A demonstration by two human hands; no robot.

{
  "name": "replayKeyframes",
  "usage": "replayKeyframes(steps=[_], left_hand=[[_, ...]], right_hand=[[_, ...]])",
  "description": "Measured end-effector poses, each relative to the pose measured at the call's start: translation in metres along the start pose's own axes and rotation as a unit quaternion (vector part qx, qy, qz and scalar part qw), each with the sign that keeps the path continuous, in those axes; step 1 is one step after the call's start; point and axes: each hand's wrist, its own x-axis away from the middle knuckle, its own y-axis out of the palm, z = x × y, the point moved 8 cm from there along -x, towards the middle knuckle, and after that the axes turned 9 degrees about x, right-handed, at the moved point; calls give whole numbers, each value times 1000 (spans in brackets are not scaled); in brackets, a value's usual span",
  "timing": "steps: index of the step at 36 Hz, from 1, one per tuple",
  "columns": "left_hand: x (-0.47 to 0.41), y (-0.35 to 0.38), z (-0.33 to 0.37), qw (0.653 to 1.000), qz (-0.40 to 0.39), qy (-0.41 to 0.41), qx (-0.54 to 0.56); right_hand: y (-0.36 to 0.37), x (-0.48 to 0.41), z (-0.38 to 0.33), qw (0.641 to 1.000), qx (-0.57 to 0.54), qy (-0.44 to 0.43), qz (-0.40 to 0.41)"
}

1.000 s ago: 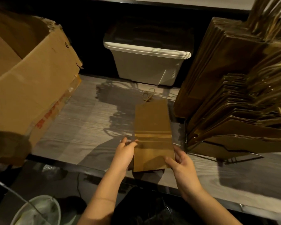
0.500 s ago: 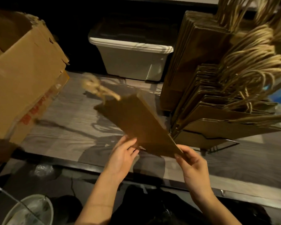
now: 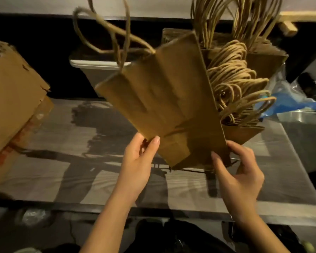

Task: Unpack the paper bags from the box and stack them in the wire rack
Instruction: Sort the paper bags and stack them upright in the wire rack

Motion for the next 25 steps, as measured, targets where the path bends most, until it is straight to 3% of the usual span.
replayKeyframes(steps=[10, 14, 20, 25], left_hand=[[-22, 33, 54, 994, -4, 96, -48], [-25, 40, 51, 990, 5, 114, -79], [-18, 49, 7, 984, -30, 84, -151], [-14, 48, -33, 982, -47, 3, -185]], right_hand=[[-6, -41, -5, 996, 24, -71, 52], [-5, -37, 8, 997, 34, -49, 46], [0, -16, 43, 997, 62, 40, 17], [2, -1, 63, 991, 93, 97, 1]])
